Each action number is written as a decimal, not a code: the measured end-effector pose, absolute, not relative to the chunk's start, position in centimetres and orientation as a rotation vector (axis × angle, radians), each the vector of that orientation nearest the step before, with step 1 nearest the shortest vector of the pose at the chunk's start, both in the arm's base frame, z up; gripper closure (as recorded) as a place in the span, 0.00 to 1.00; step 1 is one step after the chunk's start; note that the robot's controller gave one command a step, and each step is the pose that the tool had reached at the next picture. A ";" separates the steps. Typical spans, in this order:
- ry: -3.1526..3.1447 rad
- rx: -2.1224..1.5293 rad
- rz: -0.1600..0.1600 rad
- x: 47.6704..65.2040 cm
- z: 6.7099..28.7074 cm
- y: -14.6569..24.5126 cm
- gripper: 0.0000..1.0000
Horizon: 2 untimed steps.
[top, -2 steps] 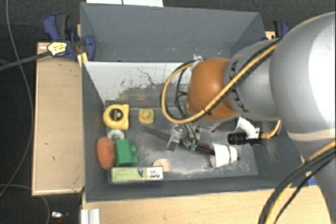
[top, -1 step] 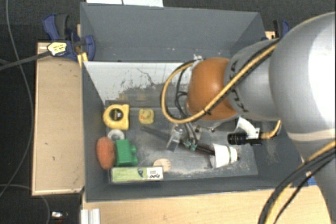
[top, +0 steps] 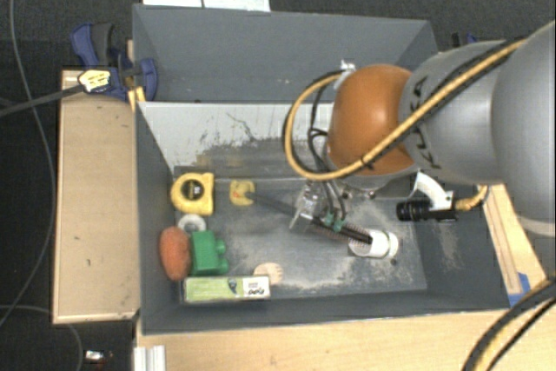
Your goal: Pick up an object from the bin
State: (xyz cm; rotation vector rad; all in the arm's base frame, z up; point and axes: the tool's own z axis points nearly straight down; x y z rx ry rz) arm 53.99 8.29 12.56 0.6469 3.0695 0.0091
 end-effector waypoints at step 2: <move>3.079 0.636 0.006 53.5 20.4 7.9 1.00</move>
Offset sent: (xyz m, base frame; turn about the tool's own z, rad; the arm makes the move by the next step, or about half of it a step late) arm 0.0064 -0.0259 0.2854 -0.0204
